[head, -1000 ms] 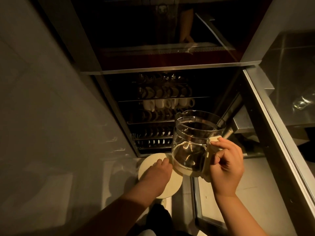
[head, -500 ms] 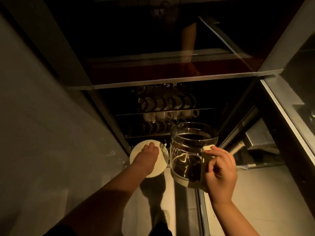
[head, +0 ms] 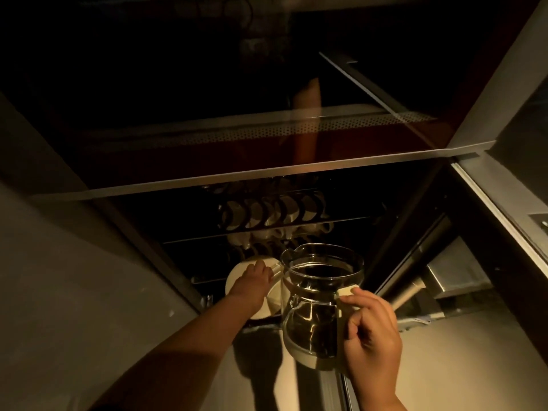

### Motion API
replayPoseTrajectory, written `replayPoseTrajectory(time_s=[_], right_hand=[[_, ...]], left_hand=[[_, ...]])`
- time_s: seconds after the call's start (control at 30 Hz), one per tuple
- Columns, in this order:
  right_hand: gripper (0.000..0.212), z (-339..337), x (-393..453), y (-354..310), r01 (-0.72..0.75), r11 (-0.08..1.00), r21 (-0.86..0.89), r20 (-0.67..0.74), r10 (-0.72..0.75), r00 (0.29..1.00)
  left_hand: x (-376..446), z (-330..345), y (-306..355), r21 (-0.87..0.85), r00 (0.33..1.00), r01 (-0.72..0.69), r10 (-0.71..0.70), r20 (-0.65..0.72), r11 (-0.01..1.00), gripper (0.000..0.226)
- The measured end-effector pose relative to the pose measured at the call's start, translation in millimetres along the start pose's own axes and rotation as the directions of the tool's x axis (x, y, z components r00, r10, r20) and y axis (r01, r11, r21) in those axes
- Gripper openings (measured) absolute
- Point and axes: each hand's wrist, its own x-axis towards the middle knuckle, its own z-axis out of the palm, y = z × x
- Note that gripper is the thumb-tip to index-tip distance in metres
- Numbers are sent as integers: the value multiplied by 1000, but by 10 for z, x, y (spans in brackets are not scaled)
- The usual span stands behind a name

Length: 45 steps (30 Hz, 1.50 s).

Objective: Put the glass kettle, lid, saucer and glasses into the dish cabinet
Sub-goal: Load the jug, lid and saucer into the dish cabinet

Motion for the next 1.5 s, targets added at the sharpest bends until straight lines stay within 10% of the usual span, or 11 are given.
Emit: replayPoseTrajectory(time_s=[0.67,0.97,1.13,1.27,1.5], right_hand=[[16,183,193,397,25,999,40,-3,-25,1000],[17,264,234,471,27,999,18,5,-27,1000],[15,281,221,481,9,999,41,-2,-9,1000],[15,269,197,481,26,999,26,10,-26,1000],[16,283,157,482,11,1000,18,22,-11,1000]], left_hand=[[846,139,31,-417,990,140,-117,80,898,39],[914,186,15,-673,960,268,-248,128,689,38],[678,334,-21,-362,990,11,-62,-127,932,8],[611,591,-78,-63,988,-110,102,-115,992,62],[682,533,-40,-202,989,-43,14,-145,978,38]])
